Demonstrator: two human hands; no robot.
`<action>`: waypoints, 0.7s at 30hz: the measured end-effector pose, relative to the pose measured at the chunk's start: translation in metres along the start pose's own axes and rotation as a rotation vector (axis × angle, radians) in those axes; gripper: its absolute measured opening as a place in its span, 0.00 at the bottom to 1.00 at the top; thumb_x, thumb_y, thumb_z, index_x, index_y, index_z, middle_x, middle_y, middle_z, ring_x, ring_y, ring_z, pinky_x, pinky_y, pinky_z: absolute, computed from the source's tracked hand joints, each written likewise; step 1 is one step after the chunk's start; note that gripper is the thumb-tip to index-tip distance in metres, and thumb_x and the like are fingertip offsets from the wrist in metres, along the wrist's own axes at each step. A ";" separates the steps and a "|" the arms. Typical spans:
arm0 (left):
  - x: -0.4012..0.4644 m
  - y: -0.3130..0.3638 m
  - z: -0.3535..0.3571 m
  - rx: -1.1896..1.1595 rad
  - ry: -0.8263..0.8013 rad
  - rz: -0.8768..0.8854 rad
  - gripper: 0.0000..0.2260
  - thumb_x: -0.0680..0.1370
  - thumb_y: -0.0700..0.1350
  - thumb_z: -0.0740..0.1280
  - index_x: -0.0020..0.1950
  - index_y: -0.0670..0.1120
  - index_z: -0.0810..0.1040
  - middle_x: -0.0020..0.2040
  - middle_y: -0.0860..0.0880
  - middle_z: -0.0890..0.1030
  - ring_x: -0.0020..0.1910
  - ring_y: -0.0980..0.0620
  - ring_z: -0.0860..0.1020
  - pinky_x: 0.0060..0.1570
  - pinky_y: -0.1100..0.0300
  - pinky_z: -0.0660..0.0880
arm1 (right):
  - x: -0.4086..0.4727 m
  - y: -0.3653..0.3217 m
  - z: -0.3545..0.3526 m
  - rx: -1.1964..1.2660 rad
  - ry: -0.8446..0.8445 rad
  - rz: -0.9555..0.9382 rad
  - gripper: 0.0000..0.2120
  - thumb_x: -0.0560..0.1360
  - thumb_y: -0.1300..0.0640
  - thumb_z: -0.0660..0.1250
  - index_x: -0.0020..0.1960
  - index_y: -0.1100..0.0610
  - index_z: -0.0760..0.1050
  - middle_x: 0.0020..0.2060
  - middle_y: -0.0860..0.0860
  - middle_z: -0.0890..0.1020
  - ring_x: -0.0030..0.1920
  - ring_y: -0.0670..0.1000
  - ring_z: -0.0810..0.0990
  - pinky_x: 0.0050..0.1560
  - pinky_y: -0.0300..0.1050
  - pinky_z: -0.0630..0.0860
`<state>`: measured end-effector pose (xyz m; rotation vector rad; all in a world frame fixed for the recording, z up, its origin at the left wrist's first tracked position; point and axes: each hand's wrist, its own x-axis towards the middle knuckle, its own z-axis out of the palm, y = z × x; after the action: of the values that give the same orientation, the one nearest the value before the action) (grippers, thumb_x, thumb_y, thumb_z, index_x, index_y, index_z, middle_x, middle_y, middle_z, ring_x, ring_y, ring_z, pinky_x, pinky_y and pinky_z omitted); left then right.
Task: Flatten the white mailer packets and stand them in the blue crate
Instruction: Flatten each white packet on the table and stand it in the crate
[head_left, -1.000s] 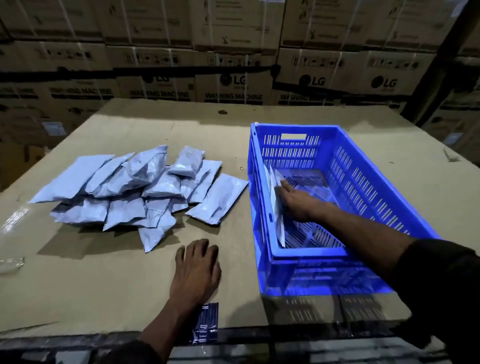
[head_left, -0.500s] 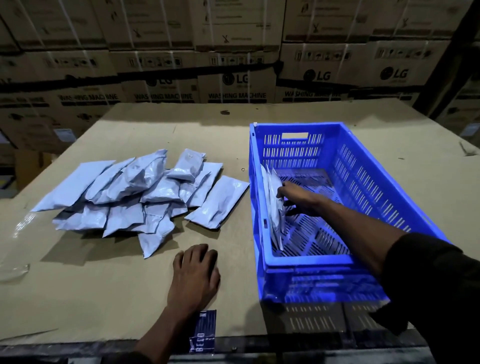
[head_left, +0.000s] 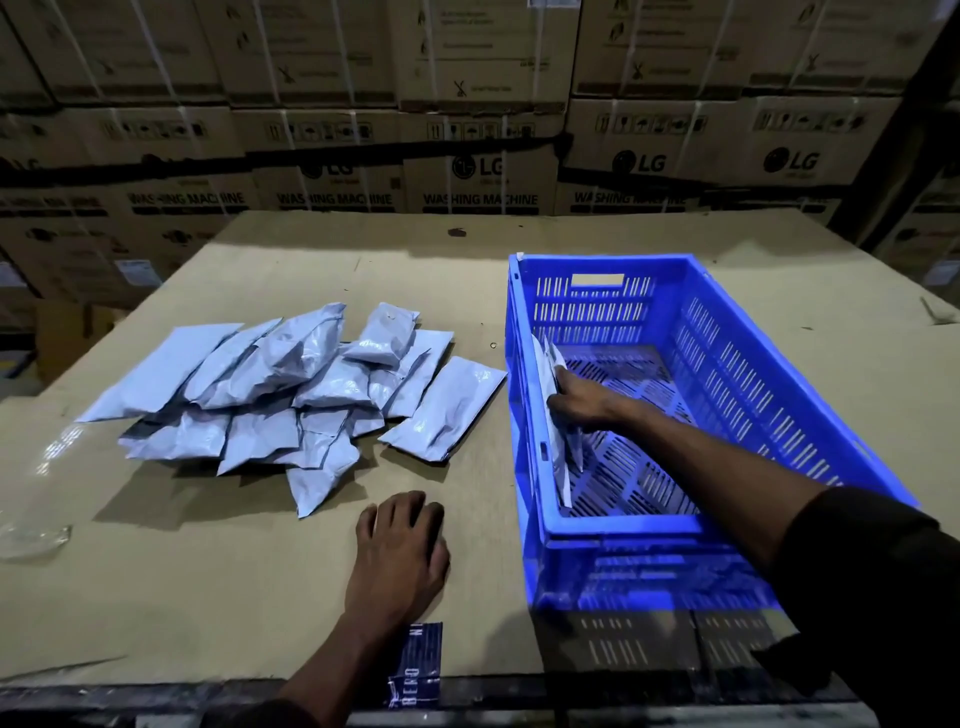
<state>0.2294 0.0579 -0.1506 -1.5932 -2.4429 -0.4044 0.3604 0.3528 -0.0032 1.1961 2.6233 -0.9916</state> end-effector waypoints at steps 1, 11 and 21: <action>0.000 0.000 0.000 -0.002 0.000 0.002 0.12 0.76 0.51 0.65 0.58 0.52 0.76 0.62 0.50 0.75 0.60 0.46 0.74 0.64 0.44 0.67 | 0.003 0.000 0.001 -0.046 0.001 0.001 0.30 0.71 0.48 0.55 0.68 0.64 0.61 0.56 0.61 0.75 0.52 0.58 0.77 0.49 0.51 0.74; 0.003 0.000 0.000 -0.022 0.018 0.012 0.10 0.76 0.50 0.64 0.57 0.51 0.76 0.61 0.50 0.74 0.60 0.46 0.74 0.63 0.45 0.68 | -0.010 -0.005 -0.007 -0.084 0.251 -0.010 0.14 0.82 0.57 0.60 0.62 0.65 0.67 0.55 0.62 0.76 0.53 0.59 0.76 0.45 0.47 0.68; -0.003 -0.021 0.005 -0.115 0.136 0.058 0.14 0.76 0.47 0.63 0.59 0.46 0.79 0.64 0.44 0.77 0.62 0.41 0.76 0.59 0.43 0.70 | -0.047 -0.103 0.002 -0.188 0.903 -0.476 0.03 0.74 0.56 0.67 0.45 0.56 0.75 0.41 0.55 0.78 0.43 0.58 0.77 0.42 0.53 0.75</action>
<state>0.2112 0.0492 -0.1584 -1.6199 -2.3046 -0.6321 0.3198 0.2715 0.0645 1.1791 3.7107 -0.1942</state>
